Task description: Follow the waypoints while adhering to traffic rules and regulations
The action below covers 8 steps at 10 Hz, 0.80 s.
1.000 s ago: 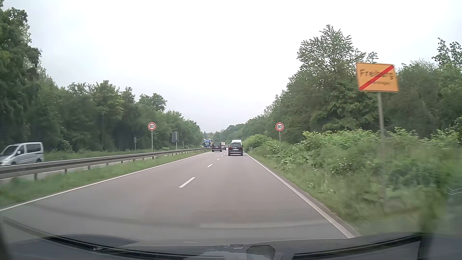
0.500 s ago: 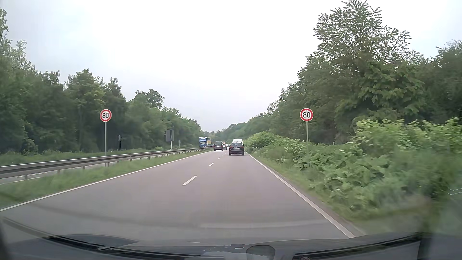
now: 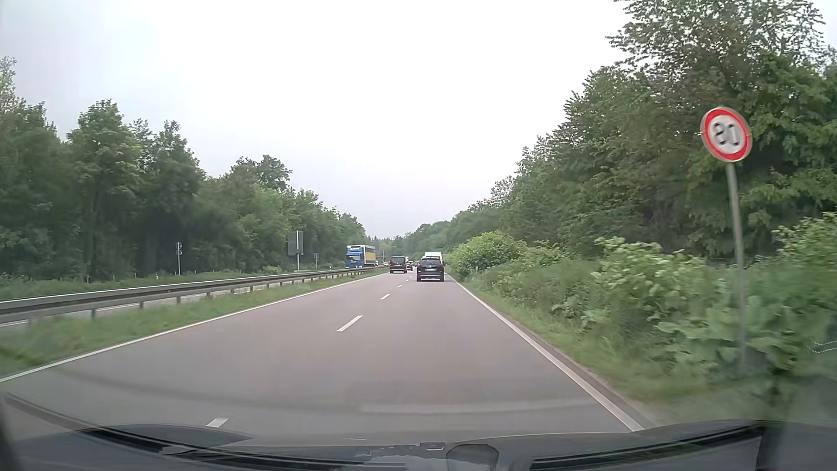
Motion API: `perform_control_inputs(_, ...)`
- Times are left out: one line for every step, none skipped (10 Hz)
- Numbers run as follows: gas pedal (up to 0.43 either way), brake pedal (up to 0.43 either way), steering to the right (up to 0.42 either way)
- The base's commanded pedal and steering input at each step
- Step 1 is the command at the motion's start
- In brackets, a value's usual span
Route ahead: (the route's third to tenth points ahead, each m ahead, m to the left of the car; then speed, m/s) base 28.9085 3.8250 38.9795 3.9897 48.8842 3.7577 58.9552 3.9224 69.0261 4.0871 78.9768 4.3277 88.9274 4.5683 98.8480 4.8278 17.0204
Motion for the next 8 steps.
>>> perform_control_inputs(0.11,0.0,-0.005)
perform_control_inputs(0.118,0.0,-0.004)
perform_control_inputs(0.13,0.0,-0.004)
perform_control_inputs(0.138,0.0,-0.004)
perform_control_inputs(0.138,0.0,-0.004)
perform_control_inputs(0.138,0.0,-0.004)
perform_control_inputs(0.15,0.0,-0.004)
perform_control_inputs(0.15,0.0,-0.004)
